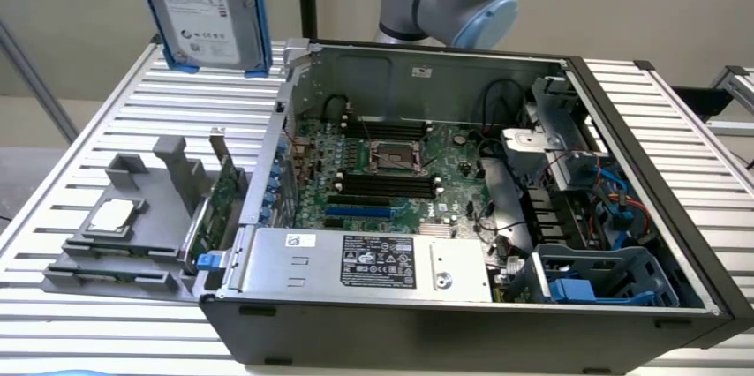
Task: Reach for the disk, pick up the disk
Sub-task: 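Pick up the disk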
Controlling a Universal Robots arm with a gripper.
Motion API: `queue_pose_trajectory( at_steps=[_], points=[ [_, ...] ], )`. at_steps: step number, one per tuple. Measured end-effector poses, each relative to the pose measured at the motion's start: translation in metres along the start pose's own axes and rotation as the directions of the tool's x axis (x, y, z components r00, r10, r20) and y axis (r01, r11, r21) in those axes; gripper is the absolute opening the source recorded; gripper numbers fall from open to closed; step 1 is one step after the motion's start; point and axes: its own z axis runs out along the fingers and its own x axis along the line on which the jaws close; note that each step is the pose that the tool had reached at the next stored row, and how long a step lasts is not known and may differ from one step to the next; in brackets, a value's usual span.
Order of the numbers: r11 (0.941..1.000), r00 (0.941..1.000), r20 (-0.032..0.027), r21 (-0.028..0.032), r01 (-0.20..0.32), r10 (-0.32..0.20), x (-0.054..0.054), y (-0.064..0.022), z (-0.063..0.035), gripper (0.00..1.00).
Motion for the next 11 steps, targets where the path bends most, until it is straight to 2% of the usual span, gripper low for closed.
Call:
queue_pose_trajectory(
  at_steps=[11],
  points=[
    [1.0, 1.0, 0.0, 0.0, 0.0, 0.0, 0.013, -0.0509, -0.0015, 0.33]
  ],
)
